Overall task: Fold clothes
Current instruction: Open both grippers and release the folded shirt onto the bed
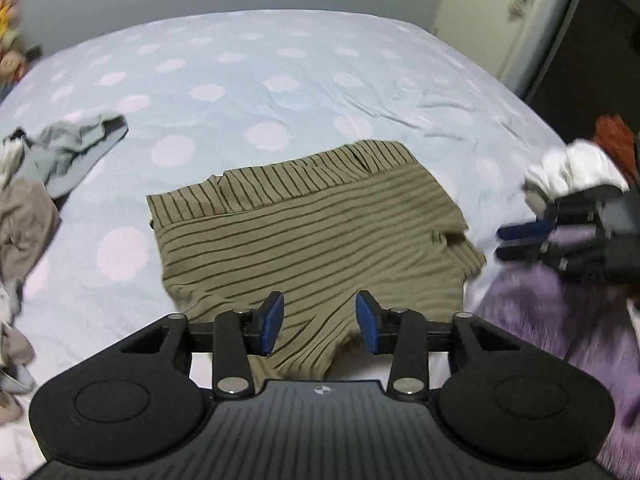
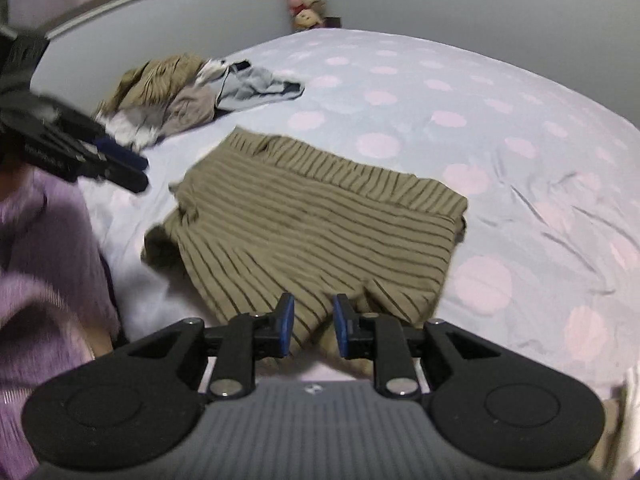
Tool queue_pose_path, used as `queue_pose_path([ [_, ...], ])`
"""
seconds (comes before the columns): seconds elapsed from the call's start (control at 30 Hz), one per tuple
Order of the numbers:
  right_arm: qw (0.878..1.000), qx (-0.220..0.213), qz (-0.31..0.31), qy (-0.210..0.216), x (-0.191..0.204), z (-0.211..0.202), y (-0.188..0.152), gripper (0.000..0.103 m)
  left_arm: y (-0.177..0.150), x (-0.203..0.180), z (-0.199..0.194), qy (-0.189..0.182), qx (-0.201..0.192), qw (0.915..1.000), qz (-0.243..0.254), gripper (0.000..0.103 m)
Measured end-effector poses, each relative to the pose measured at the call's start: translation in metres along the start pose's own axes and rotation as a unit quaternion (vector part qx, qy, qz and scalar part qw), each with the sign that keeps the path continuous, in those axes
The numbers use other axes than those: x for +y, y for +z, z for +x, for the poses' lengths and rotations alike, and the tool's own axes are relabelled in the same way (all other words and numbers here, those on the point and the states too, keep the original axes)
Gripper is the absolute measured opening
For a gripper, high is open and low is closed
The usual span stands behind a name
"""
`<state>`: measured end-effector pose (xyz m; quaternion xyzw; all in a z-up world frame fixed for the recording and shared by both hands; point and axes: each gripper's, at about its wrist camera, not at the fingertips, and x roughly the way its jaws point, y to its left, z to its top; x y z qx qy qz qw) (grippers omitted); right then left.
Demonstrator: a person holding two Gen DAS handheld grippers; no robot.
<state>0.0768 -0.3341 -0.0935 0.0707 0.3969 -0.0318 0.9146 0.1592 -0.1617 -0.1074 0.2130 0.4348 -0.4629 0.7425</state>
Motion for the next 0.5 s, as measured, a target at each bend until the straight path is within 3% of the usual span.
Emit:
queue_pose_path([
  [0.1,1.0,0.011,0.013,-0.004,0.016,0.025,0.011,0.025,0.009,-0.001,0.02,0.01,0.02,0.9994,-0.027,0.031],
  [0.23,0.999,0.034,0.036,-0.004,0.03,0.062,0.021,0.024,0.008,0.002,0.05,-0.016,0.065,0.9951,-0.073,0.029],
  [0.37,0.997,0.063,0.041,-0.019,0.029,0.078,0.016,0.024,-0.003,-0.007,0.08,0.019,0.127,0.9902,-0.056,0.028],
  [0.5,0.994,0.093,0.044,-0.037,0.027,0.092,0.011,0.023,-0.013,-0.007,0.103,0.029,0.177,0.9821,-0.059,0.028],
])
